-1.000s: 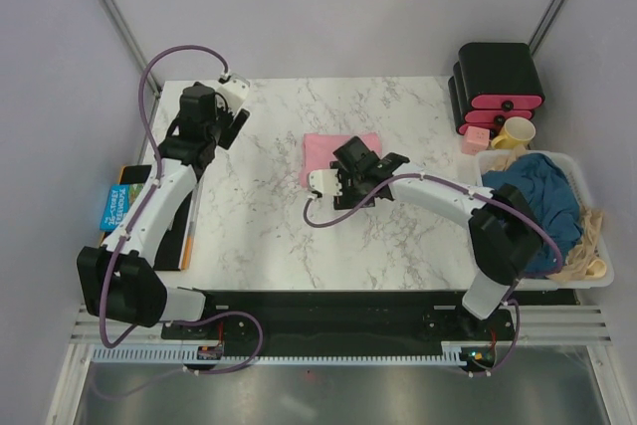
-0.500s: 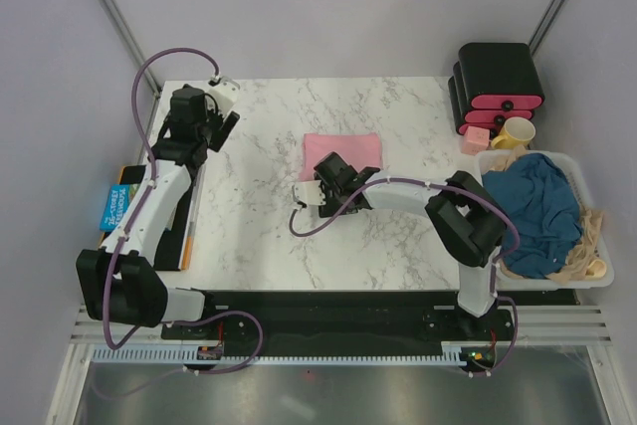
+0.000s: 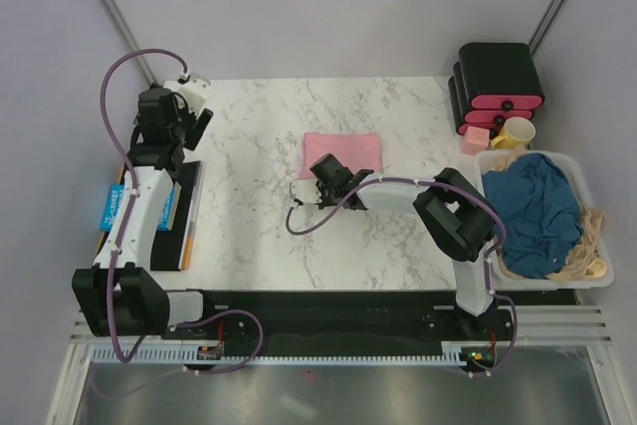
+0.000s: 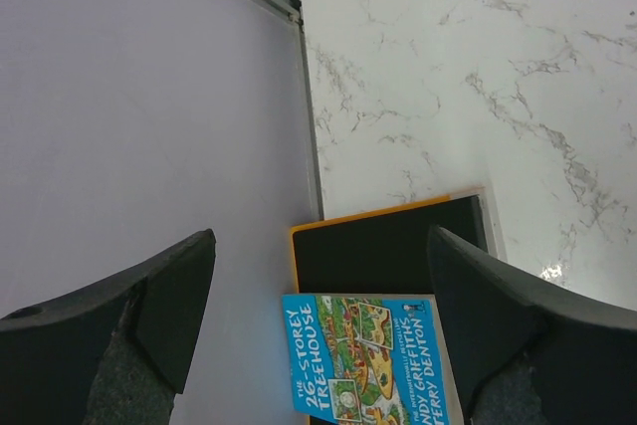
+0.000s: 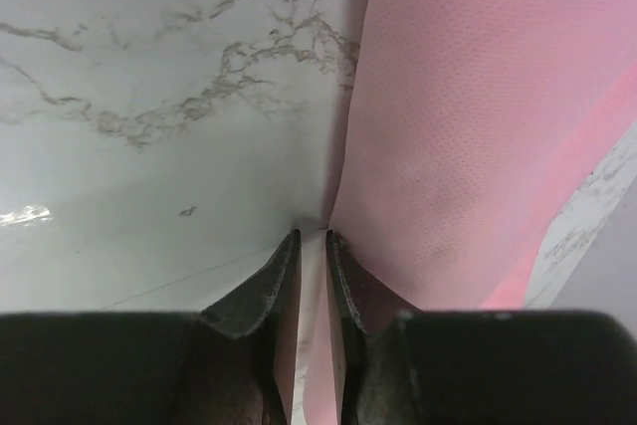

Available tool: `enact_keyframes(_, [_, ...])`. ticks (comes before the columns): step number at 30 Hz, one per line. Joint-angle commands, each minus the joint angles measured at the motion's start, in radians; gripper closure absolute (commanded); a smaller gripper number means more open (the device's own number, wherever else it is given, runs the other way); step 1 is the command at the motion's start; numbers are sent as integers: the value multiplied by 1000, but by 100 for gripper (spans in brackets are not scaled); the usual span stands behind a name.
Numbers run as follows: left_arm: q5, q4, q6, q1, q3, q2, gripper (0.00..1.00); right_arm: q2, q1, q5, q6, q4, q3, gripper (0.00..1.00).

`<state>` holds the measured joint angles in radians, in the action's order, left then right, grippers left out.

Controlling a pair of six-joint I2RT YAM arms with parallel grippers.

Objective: Fold and stack the t-shirts
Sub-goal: Put the neatly folded tshirt into the corner of the board with the right arm

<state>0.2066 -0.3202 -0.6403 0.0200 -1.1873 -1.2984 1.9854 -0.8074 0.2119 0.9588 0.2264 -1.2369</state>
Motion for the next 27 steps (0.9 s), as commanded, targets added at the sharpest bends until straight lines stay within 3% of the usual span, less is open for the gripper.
enact_keyframes(1, [-32,18,-35,31,17,50,6,64,13,1,49,4,-38,76])
enact_keyframes(15, [-58,4,10,35,84,119,6,341,28,-77,284,-71,-406,87])
enact_keyframes(23, [-59,4,-9,35,92,119,5,421,-1,-103,448,-130,-453,91])
enact_keyframes(25, [-61,13,-10,37,92,117,6,428,-6,-74,422,-133,-472,91])
enact_keyframes(27, [-65,20,-15,37,95,114,5,420,-7,-54,370,-127,-481,84])
